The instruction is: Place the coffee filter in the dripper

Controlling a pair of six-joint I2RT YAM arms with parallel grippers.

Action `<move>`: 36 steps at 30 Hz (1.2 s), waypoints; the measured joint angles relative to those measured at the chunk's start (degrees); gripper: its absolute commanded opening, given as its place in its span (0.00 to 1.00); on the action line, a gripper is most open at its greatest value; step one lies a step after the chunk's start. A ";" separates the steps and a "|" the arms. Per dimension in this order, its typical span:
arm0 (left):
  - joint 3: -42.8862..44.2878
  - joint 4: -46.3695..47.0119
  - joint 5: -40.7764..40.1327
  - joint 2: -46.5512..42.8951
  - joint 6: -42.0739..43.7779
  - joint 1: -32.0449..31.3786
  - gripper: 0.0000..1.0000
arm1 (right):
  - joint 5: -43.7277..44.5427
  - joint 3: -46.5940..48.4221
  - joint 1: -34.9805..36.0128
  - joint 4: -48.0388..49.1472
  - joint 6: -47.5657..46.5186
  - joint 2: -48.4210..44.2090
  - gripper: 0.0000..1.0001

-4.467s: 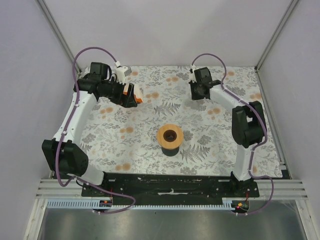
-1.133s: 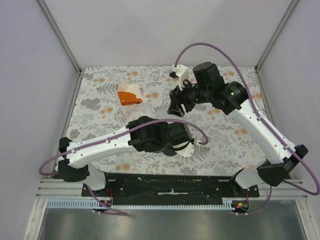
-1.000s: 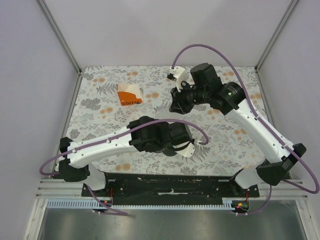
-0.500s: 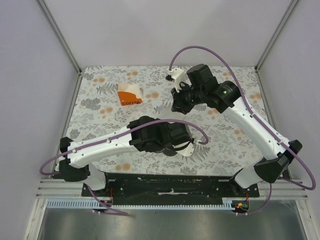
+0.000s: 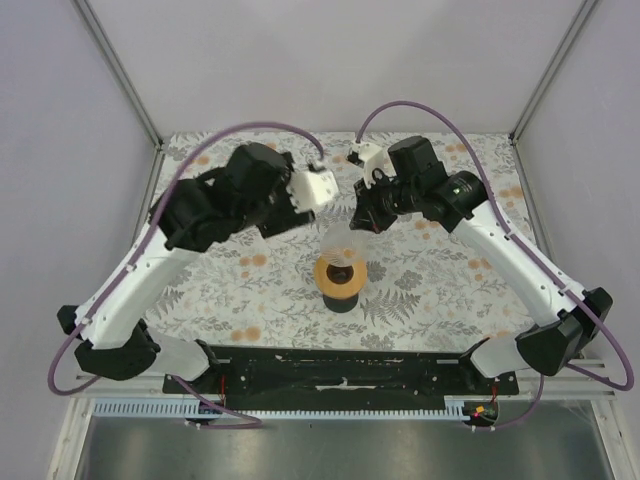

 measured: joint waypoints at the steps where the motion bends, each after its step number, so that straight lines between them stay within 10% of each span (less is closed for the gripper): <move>1: -0.09 1.49 1.44 -0.70 -1.29 4.59 0.80 | -1.38 -1.88 0.04 1.07 0.70 -0.81 0.00; 12: -4.13 6.54 21.84 -2.93 -18.95 24.28 0.78 | -7.82 -15.87 0.11 12.85 6.91 -4.79 0.00; 29: -25.07 13.09 50.80 3.45 -32.35 24.72 0.88 | -9.40 -24.04 -1.16 21.62 7.02 -4.24 0.00; 36: -26.82 16.24 53.57 7.93 -34.12 24.35 0.53 | -9.14 -25.14 -1.18 23.89 6.99 -4.13 0.00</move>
